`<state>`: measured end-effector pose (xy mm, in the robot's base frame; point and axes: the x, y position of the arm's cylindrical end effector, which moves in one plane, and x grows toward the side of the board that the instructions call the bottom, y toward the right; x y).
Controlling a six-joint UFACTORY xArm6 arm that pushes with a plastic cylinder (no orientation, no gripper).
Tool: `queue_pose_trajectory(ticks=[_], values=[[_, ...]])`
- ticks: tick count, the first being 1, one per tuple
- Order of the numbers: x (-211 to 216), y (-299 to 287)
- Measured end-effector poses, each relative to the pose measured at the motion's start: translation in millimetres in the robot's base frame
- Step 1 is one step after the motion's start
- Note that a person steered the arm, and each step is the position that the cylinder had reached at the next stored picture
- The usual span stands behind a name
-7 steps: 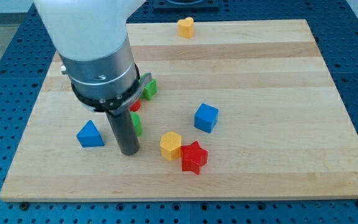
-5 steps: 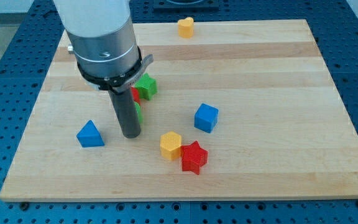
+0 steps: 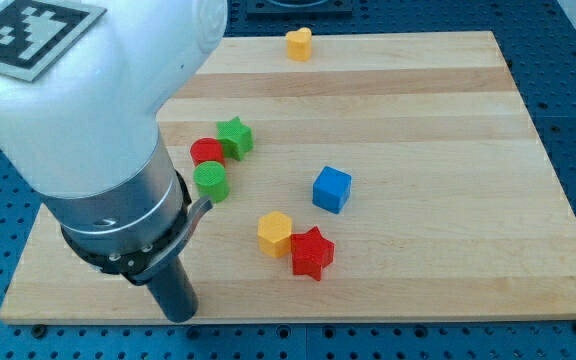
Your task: Point your arm towards red star
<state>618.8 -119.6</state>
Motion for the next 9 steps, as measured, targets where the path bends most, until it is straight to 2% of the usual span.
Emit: queue_pose_trajectory(ticks=[2,3,5,6,7,8,9], values=[[0,35],[-1,79],[-7,237],[-35,263],[-64,263],[-74,243],[-54,216]])
